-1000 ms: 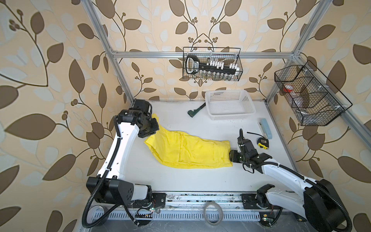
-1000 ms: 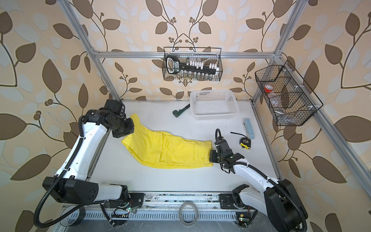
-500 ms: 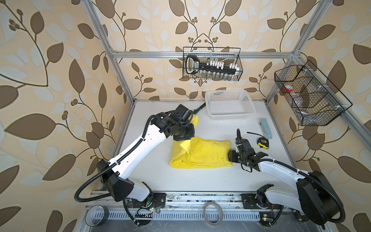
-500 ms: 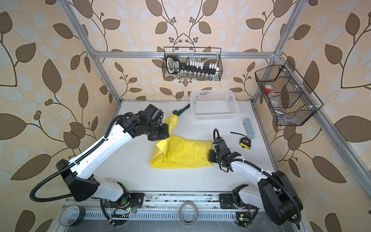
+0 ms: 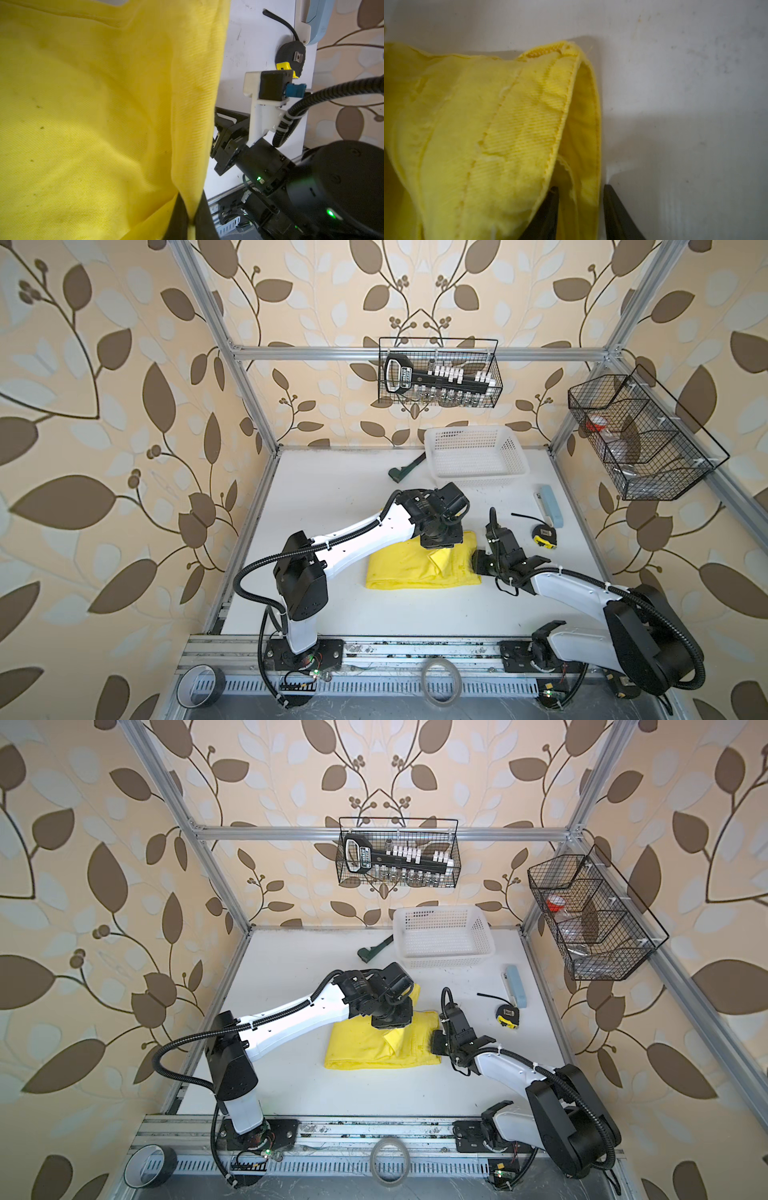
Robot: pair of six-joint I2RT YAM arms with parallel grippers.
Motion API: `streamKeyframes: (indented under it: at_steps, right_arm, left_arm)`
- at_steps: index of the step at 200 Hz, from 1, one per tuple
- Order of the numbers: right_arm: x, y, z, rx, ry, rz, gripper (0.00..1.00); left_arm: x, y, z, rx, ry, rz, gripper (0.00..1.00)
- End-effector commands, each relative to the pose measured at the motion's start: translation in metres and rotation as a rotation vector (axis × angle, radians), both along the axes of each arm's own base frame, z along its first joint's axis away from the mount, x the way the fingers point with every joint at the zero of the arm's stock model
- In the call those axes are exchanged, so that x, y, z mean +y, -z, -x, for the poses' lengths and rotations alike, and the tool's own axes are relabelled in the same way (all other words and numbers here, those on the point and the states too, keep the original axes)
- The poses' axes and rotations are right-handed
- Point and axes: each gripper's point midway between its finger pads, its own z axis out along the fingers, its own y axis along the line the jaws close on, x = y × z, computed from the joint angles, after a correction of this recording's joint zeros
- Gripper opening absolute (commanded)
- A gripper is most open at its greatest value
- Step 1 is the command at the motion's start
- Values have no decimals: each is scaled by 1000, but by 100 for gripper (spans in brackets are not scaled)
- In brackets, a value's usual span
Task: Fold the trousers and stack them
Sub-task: 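Fold the lifted half over toward the right gripper with the left gripper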
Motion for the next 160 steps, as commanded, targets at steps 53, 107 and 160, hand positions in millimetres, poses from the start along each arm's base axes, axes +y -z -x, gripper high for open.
streamKeyframes:
  at_steps: [53,107,160]
  right_arm:
    - [3,19,15,53,-7,-44,34]
    - [8,7,15,24,-5,-119,34]
    - [1,-34,16,-54,12,-184,43]
  left_arm:
    - [-55,-25,-4,-25,-33,164,0]
    - [-61,25,-6,30,-71,98,0]
    - [-61,55,-12,42,-163,70,0]
